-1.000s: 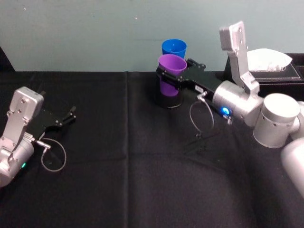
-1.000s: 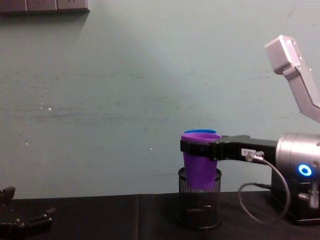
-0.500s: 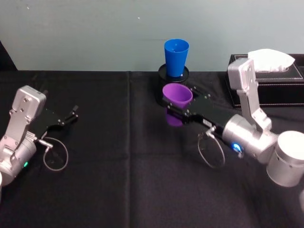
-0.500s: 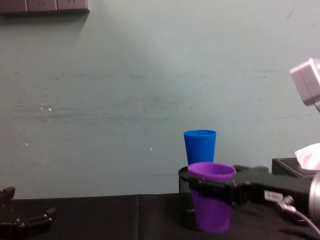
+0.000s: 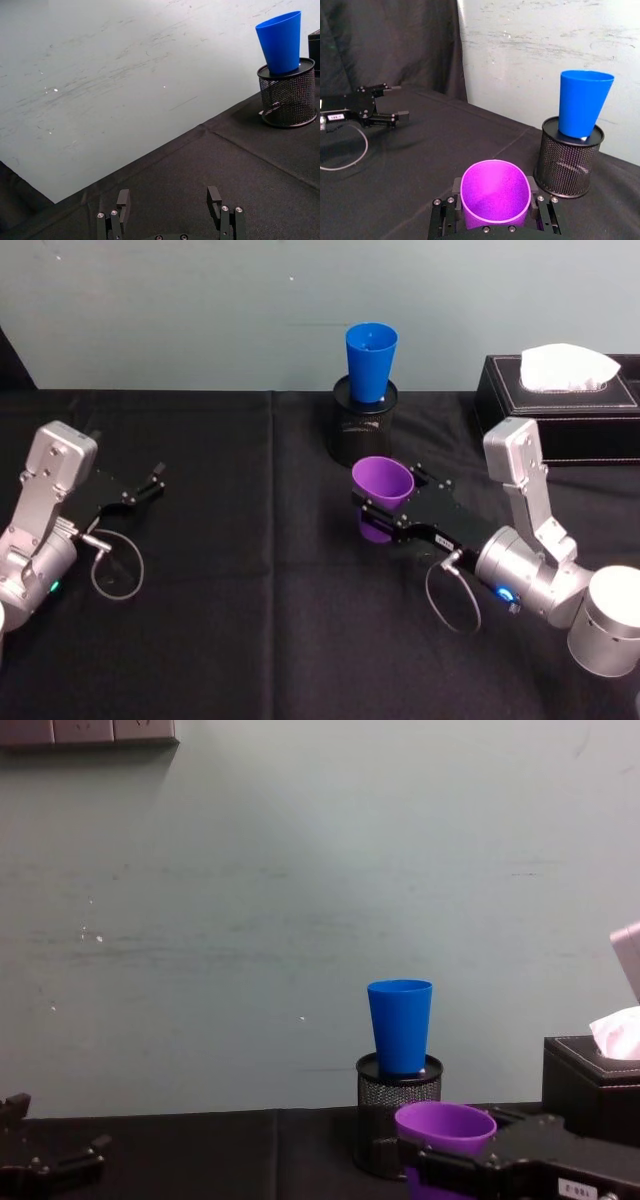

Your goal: Pick up one cup with a gripper and tap it against the other cup.

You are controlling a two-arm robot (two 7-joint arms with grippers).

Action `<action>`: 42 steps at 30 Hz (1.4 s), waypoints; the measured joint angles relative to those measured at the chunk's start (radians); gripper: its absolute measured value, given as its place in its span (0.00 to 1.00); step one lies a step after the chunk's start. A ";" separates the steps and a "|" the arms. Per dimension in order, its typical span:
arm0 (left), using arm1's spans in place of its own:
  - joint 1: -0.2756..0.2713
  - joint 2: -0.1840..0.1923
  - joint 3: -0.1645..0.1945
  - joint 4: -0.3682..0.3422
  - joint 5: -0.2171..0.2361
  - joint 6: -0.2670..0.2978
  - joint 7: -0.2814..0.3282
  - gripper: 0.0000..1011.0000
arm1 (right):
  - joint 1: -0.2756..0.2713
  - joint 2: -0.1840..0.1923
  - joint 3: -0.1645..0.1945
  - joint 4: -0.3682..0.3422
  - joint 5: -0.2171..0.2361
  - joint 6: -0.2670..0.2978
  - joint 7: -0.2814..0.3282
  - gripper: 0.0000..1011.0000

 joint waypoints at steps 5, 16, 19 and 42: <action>0.000 0.000 0.000 0.000 0.000 0.000 0.000 0.99 | -0.019 -0.003 0.004 0.008 -0.015 -0.017 -0.003 0.72; 0.000 0.000 0.000 0.000 0.000 0.000 0.000 0.99 | -0.032 -0.020 0.011 0.043 -0.037 -0.055 0.000 0.72; 0.000 0.000 0.000 0.000 0.000 0.000 0.000 0.99 | -0.033 -0.027 0.011 0.055 -0.041 -0.064 0.002 0.72; 0.000 0.000 0.000 0.000 0.000 0.000 0.000 0.99 | -0.031 -0.050 0.020 0.097 -0.047 -0.084 0.017 0.72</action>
